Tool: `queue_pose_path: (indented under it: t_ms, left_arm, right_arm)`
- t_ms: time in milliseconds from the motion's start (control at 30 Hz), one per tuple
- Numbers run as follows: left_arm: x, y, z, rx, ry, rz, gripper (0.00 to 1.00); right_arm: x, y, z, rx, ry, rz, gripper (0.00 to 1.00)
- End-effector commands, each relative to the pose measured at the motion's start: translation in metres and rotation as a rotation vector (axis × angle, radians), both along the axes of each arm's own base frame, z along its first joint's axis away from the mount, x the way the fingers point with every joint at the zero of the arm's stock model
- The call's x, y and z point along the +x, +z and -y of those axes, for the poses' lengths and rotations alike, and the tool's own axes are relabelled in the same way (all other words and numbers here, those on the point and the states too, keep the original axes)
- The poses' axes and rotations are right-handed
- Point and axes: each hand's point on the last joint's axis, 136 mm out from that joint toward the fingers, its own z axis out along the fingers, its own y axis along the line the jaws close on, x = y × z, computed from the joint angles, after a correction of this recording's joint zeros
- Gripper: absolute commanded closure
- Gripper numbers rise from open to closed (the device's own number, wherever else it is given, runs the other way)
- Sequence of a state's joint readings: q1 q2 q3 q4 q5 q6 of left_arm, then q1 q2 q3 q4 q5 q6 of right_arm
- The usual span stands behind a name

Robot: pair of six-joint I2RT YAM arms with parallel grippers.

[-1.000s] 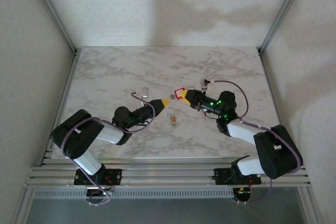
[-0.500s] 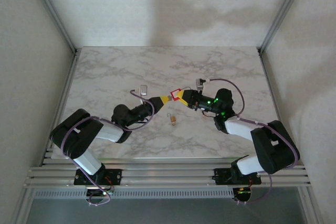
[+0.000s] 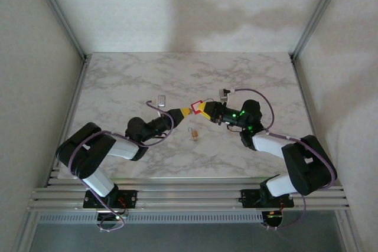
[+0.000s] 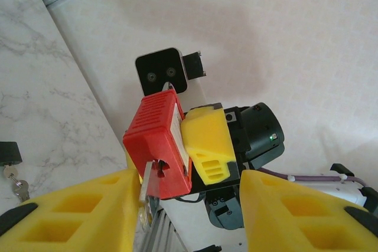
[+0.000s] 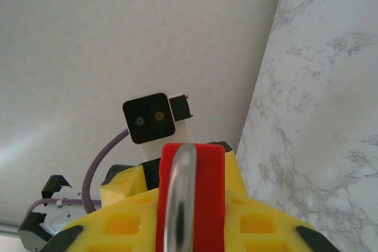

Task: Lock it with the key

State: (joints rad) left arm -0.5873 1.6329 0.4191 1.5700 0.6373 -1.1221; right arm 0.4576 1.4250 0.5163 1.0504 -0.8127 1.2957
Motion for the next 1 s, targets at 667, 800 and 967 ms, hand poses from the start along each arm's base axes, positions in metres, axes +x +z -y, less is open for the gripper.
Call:
queue_pose_path:
  t_ms: [667,800,967]
  left_arm:
    - [-0.008,0.01,0.008,0.012,-0.042,0.081,0.69]
    - [-0.008,0.01,0.008,0.014,-0.042,0.083,0.76]
    - [-0.008,0.011,0.008,0.017,-0.041,0.09,0.89]
  right_arm:
    - [-0.003,0.016,-0.011,0.019,0.039,0.064,1.0]
    - [-0.005,0.017,-0.012,0.021,0.047,0.067,1.0]
    - [-0.007,0.018,-0.015,0.02,0.061,0.071,1.0]
